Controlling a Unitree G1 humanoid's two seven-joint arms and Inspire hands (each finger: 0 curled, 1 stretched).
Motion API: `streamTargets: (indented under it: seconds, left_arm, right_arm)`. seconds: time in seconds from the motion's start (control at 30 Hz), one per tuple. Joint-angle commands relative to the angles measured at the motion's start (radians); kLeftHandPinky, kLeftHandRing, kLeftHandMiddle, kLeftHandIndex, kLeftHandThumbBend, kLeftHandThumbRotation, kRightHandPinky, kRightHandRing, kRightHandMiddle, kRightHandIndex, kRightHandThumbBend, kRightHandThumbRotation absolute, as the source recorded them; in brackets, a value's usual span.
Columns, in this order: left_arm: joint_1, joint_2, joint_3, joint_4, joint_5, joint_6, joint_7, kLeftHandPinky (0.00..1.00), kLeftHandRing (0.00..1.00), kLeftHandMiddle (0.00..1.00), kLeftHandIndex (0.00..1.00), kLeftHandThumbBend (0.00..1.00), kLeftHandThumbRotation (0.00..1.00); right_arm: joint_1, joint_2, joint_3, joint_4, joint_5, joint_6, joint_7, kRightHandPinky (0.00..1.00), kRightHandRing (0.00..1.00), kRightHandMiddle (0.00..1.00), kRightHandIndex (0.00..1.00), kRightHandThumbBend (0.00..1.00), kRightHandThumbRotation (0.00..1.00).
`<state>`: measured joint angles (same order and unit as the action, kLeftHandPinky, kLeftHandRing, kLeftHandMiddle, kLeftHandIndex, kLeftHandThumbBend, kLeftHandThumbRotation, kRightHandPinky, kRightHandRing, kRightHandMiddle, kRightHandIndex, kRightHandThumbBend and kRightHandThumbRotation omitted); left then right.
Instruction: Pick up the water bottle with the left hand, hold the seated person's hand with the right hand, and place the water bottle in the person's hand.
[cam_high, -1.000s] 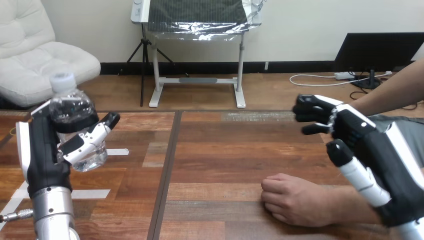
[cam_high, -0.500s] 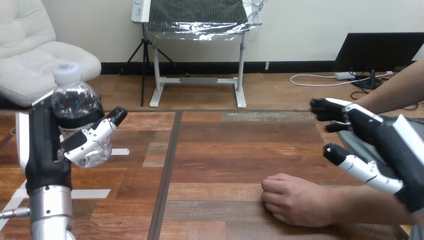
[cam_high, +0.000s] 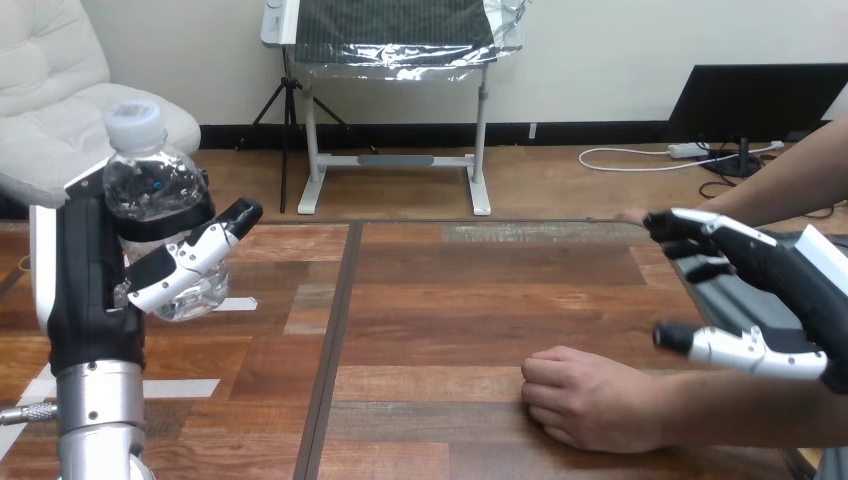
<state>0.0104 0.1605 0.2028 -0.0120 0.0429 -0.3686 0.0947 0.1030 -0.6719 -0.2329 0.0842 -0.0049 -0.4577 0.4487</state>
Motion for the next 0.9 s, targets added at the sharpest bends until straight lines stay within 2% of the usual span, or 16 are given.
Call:
streamTargets:
  seconds: [0.0,0.4,0.67,0.87]
  left_arm:
    - [-0.036,-0.003,-0.001,-0.070,-0.013,-0.018,-0.002,0.23,0.29,0.34,0.40,0.63,0.00]
    - [-0.034,-0.014,0.001,-0.093,-0.021,-0.009,-0.010,0.23,0.29,0.34,0.40,0.64,0.00]
    - [-0.035,-0.020,0.000,-0.094,-0.029,-0.001,-0.018,0.23,0.29,0.35,0.40,0.62,0.00]
    - [-0.039,-0.024,0.000,-0.088,-0.038,-0.004,-0.021,0.23,0.30,0.35,0.40,0.62,0.00]
  right_arm:
    - [-0.074,-0.065,-0.011,0.006,0.008,0.024,0.041,0.73,0.84,0.87,0.87,0.95,0.35]
    - [-0.098,-0.159,-0.005,0.010,-0.019,0.086,0.135,0.73,0.86,0.89,0.89,1.00,0.32]
    - [-0.119,-0.197,0.008,0.013,-0.072,0.117,0.160,0.74,0.88,0.91,0.90,1.00,0.35]
    - [-0.137,-0.209,0.026,0.030,-0.118,0.113,0.158,0.75,0.89,0.91,0.90,1.00,0.35]
